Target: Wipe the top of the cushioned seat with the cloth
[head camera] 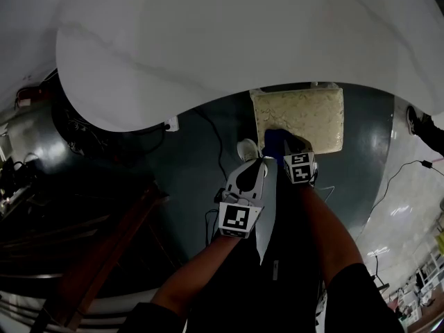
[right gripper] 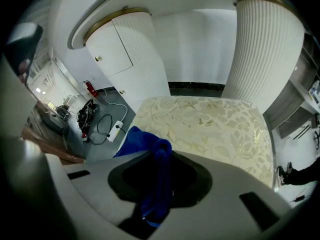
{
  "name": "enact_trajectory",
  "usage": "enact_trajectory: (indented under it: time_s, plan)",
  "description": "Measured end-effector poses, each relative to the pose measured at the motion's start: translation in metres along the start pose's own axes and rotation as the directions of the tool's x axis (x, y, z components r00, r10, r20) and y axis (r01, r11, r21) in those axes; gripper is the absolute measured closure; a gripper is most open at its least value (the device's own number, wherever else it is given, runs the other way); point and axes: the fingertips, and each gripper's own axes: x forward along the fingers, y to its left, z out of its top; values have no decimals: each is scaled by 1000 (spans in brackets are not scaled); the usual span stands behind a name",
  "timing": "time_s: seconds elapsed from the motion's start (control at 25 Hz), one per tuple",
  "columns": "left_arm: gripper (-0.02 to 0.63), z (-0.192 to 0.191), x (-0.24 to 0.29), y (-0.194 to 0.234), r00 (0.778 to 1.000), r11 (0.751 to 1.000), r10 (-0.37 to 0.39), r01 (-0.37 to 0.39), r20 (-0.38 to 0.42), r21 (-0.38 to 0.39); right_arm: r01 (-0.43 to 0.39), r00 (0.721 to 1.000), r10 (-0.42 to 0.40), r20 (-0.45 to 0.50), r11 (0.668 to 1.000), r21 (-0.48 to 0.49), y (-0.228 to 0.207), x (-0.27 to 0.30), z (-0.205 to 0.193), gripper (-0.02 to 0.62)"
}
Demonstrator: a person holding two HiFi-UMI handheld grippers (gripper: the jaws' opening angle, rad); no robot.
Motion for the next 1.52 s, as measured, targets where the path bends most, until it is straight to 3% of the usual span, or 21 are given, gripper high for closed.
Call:
enact_trajectory:
  time_s: [0.16, 0.4, 0.56, 0.72, 1.08, 1.52]
  plan:
    - [588, -5, 4, -6, 1000, 1000, -9, 9, -28, 25, 10, 1000, -10, 0, 999, 49, -7, -6, 1, 500]
    - [588, 2, 16, -23, 999, 999, -42, 42, 0, 4, 22, 1000, -23, 18, 996, 90, -22, -9, 1, 500]
    - [588, 6, 24, -38, 998, 998, -62, 62, -18, 21, 39, 999, -40, 19, 996, 80, -33, -10, -6, 500]
    - [588, 3, 33, -51, 997, 997, -71, 71, -14, -13, 47, 999, -48, 8, 996, 79, -38, -14, -10, 500]
    - [588, 14, 47, -82, 993, 993, -112, 113, -30, 20, 100, 994, -98, -42, 993, 61, -70, -34, -18, 500]
    - [588, 10, 63, -82, 992, 994, -101, 103, -72, 27, 78, 996, -78, -35, 997, 12, -101, -43, -23, 499]
